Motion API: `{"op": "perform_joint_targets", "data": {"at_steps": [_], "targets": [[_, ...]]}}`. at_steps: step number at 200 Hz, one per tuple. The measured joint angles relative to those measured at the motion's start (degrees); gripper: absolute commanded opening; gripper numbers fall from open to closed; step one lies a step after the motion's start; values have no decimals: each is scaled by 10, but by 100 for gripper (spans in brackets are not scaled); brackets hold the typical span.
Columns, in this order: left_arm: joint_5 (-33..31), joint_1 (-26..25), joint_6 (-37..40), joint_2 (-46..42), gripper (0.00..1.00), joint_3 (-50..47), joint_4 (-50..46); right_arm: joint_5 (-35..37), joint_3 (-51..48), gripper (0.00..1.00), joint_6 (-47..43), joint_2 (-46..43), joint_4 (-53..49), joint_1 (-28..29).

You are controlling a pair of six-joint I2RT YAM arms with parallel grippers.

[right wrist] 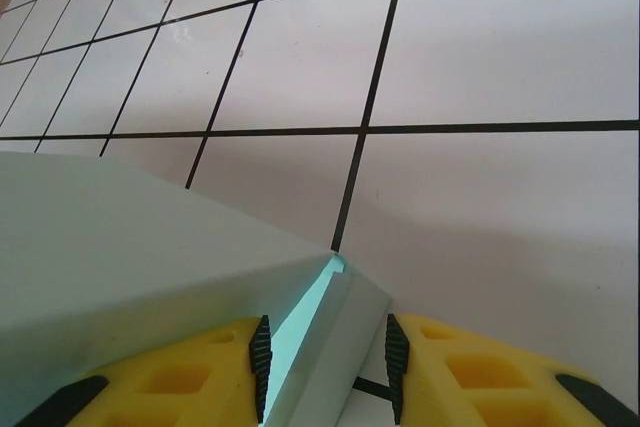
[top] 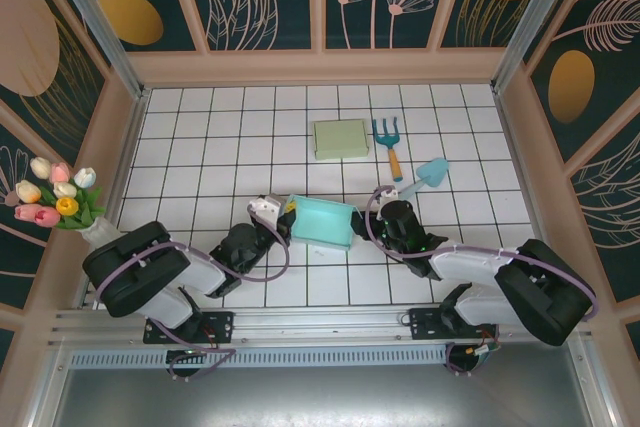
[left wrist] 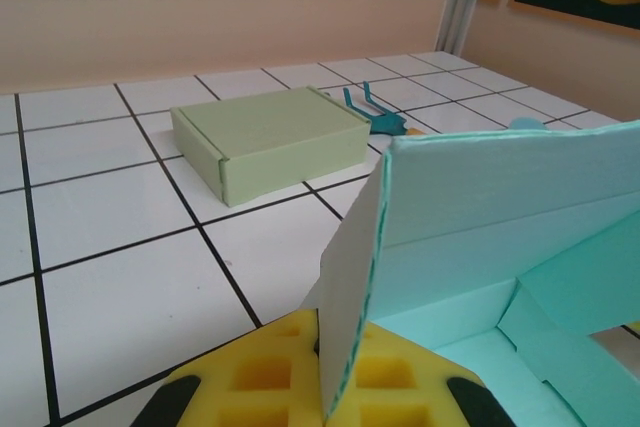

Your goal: Fold the paper box

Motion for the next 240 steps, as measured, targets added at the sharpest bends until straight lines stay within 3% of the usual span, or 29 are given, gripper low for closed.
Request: {"op": "perform_joint_targets", "data": {"at_steps": [35, 128, 175, 240], "targets": [[-1, -3, -30, -3, 0, 22, -34, 6, 0, 39, -5, 0, 0, 0], [6, -10, -129, 25, 5, 36, -18, 16, 0, 39, -17, 0, -2, 0], [6, -20, -143, 30, 4, 47, -33, 26, -4, 39, -19, 0, -6, 0], [-19, -45, -115, 157, 0, 9, 158, 37, -26, 39, -14, -14, -2, 15]]}}
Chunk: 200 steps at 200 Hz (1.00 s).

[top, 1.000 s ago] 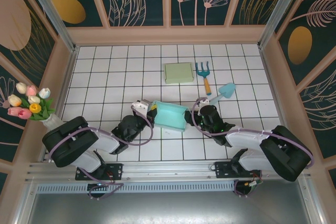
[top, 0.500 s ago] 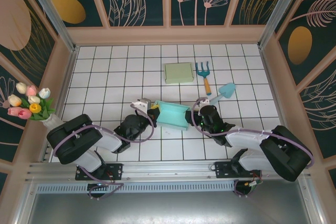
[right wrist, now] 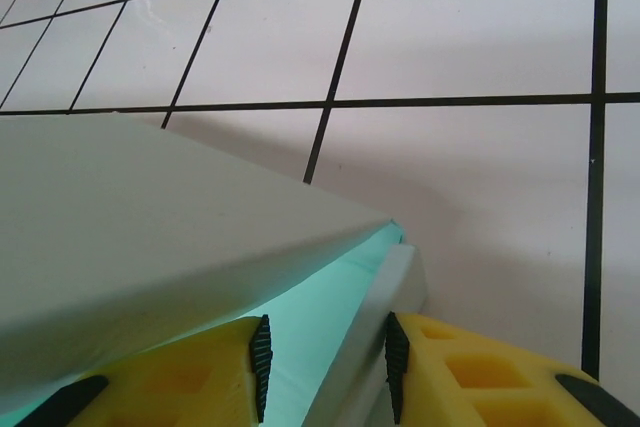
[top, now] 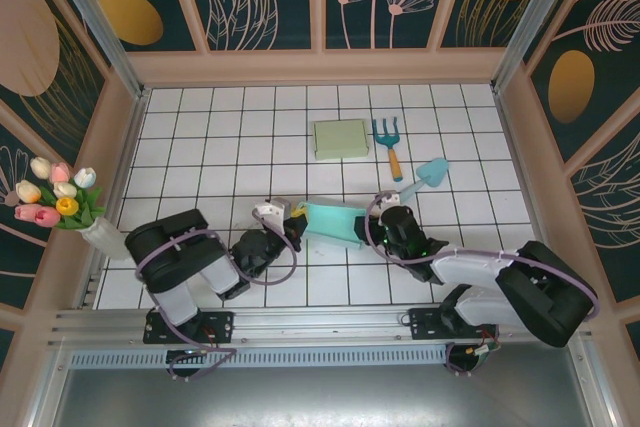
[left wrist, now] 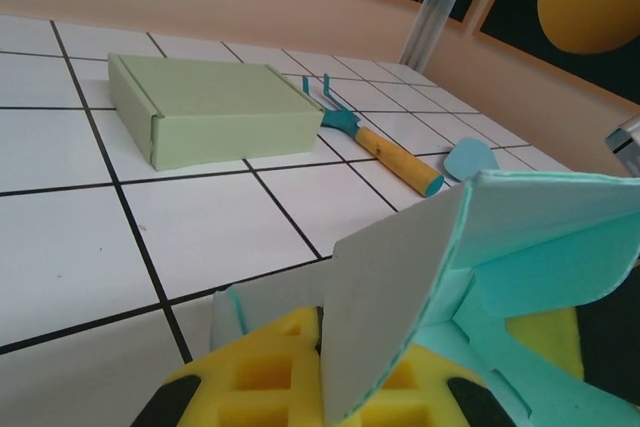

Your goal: Fold the paper box

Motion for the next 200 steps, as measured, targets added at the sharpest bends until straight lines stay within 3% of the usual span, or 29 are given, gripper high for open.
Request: {"op": "perform_joint_targets", "data": {"at_steps": [37, 94, 147, 200], "targets": [[-14, -7, 0, 75, 0, -17, 12, 29, -31, 40, 30, -73, -17, 11], [-46, -8, 9, 71, 0, -21, -26, 104, -73, 40, 81, -259, -114, 11], [-58, -8, 9, 33, 1, -21, -62, 164, -75, 40, 103, -392, -204, 11], [-74, -8, 8, -98, 3, -12, -163, 197, -8, 42, 96, -409, -274, 11]]}}
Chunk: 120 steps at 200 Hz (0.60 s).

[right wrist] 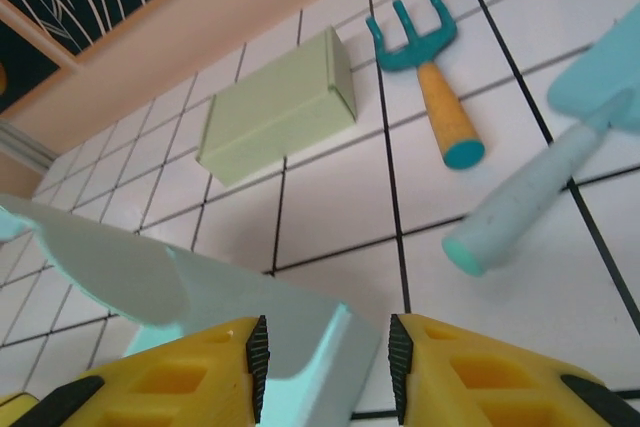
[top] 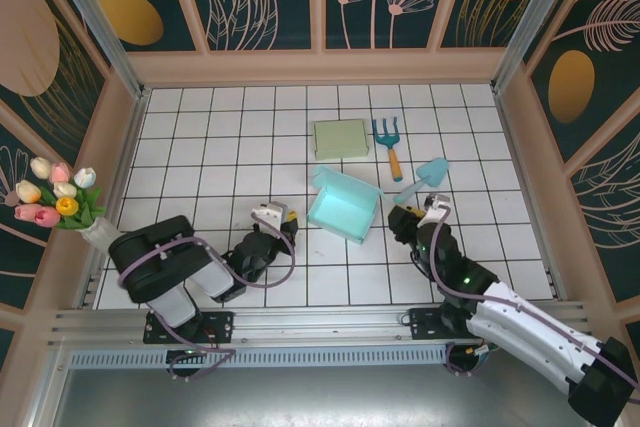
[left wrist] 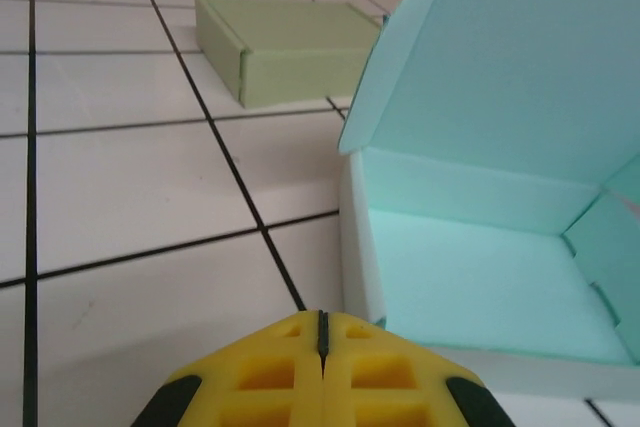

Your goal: Fold the paper box

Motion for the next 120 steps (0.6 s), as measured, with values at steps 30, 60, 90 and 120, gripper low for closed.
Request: {"op": "perform_joint_targets", "data": {"at_steps": [30, 60, 90, 120], "targets": [[-13, 0, 0, -77, 16, 5, -68, 19, 82, 46, -34, 33, -7, 0], [-7, 0, 42, -117, 40, 56, -156, 31, 178, 51, -85, 112, -12, 0], [31, 5, 109, -135, 53, 108, -219, 26, 264, 52, -137, 204, -18, -1], [101, 47, 165, -141, 57, 159, -281, 8, 301, 52, -173, 267, -26, -7]]}}
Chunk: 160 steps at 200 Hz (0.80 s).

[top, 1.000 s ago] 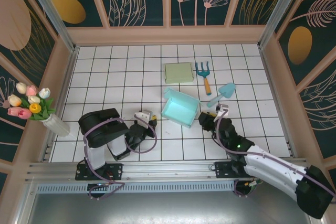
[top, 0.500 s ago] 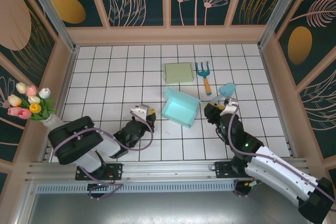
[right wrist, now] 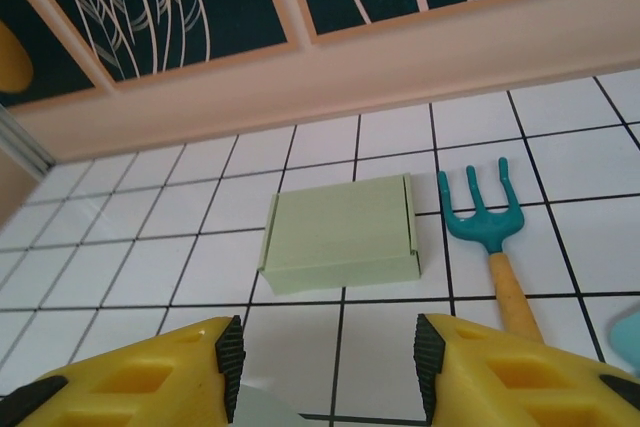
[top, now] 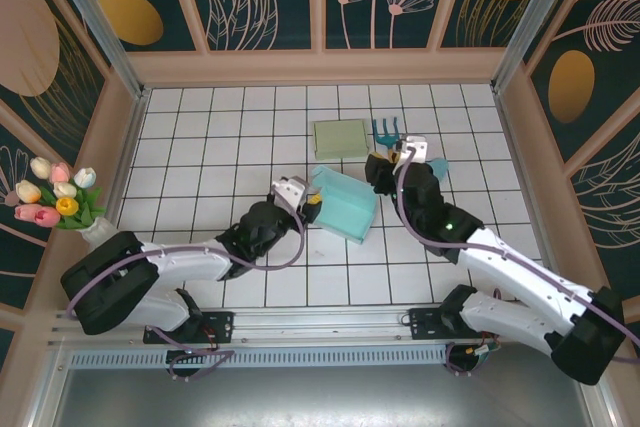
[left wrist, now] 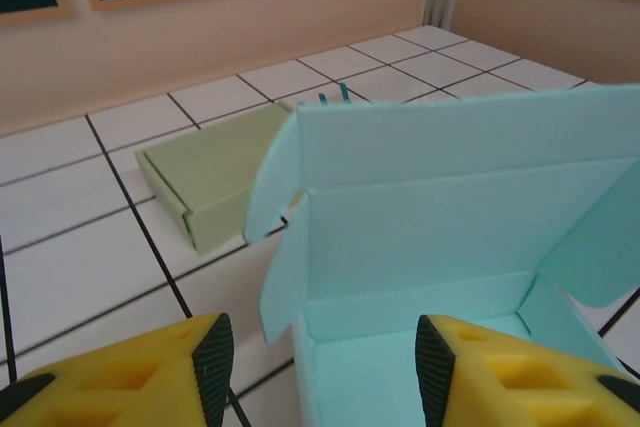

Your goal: Fold the paper box

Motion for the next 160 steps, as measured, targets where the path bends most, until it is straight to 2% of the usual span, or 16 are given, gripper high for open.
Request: {"op": "perform_joint_targets", "data": {"at_steps": [27, 69, 121, 160], "targets": [[45, 46, -15, -44, 78, 3, -25, -21, 1, 53, -14, 17, -3, -12], [40, 49, -169, -81, 95, 69, -73, -57, -14, 52, -18, 24, 19, -31], [-14, 49, -296, -6, 98, 215, -203, -99, -43, 52, -16, 70, 45, -38], [-35, 49, -344, 47, 98, 243, -250, -114, -79, 52, -3, 65, 68, -39]]}}
